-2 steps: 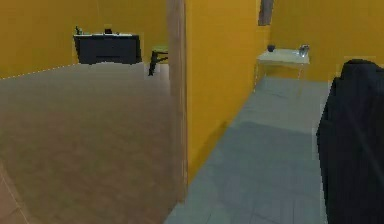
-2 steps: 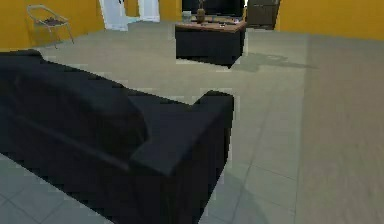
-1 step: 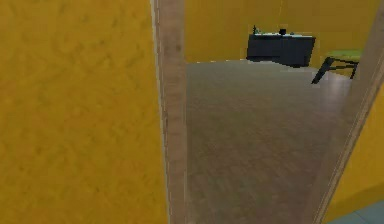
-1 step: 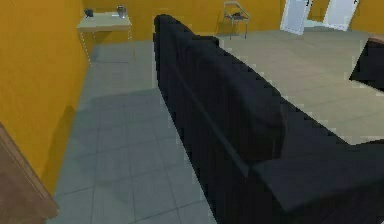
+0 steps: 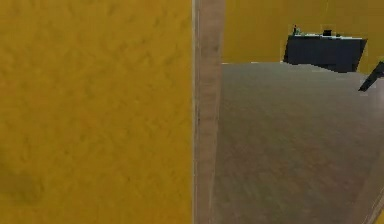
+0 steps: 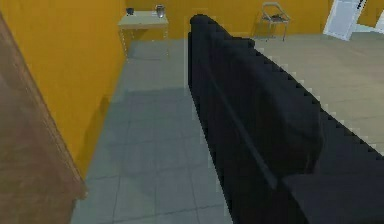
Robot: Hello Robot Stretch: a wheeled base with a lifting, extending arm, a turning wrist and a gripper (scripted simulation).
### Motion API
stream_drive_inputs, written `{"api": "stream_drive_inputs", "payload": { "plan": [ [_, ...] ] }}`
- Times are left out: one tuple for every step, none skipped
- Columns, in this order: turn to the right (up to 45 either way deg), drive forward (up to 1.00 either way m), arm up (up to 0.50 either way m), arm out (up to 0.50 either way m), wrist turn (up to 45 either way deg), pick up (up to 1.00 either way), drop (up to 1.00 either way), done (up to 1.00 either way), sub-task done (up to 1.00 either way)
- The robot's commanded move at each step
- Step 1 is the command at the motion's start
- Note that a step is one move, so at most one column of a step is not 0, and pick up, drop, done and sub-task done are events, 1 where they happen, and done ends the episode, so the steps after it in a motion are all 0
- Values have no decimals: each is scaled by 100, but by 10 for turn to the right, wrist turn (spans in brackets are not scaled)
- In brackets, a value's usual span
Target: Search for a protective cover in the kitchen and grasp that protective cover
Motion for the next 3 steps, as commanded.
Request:
{"api": "stream_drive_inputs", "payload": {
  "plan": [
    [0, 5, 0, 0, 0, 0, 0, 0, 0],
    [390, 0, 0, 0, 0, 0, 0, 0, 0],
    [0, 50, 0, 0, 0, 0, 0, 0, 0]
  ]
}}
